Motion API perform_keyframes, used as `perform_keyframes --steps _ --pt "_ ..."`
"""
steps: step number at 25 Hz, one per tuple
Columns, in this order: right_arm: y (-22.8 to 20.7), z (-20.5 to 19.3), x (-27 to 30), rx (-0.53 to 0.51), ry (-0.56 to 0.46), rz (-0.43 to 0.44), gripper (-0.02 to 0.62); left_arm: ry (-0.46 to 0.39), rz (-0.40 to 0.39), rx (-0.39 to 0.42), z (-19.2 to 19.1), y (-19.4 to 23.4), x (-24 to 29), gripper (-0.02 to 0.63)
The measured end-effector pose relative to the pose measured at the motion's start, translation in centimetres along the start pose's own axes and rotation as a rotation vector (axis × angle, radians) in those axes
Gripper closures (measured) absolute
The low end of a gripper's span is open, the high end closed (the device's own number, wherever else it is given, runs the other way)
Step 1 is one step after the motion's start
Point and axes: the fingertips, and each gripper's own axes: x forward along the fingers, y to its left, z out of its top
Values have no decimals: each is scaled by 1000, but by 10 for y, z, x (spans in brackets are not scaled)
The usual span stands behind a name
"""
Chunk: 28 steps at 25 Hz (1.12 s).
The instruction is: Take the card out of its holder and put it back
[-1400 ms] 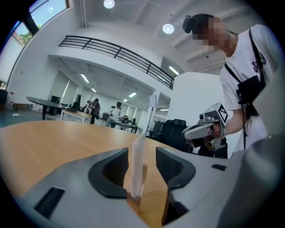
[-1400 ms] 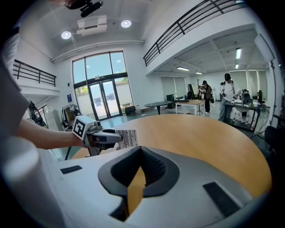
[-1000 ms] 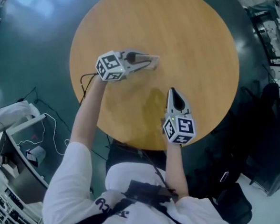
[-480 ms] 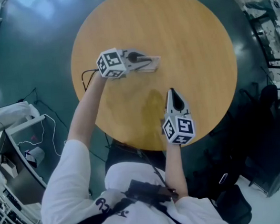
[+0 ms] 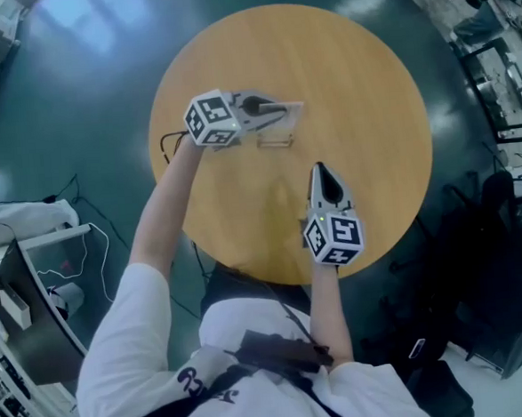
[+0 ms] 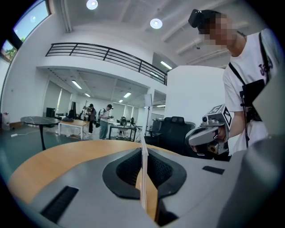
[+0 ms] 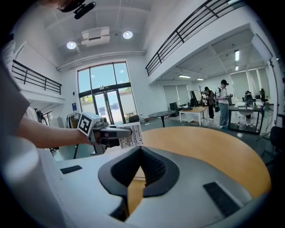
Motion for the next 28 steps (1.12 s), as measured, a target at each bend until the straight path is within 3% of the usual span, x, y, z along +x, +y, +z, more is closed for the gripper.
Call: perform_keyframes --steps 5,10,15,19,25,28 --pt "2 38 -10 -63 -86 17 589 -7 102 -3 38 -11 -11 577" --pt "4 68 -22 -94 -166 45 589 -62 293 -116 61 -26 -26 577" --pt "18 89 -34 -122 -229 90 589 -107 523 -130 81 -53 -52 578" --pt "29 97 -43 -142 -259 118 589 -217 643 -149 95 -81 -64 578" --pt "36 95 -53 -171 -268 96 589 -234 839 -93 93 -116 -72 578" --pt "39 92 -60 -175 -270 85 589 -211 991 -38 92 -127 -85 578"
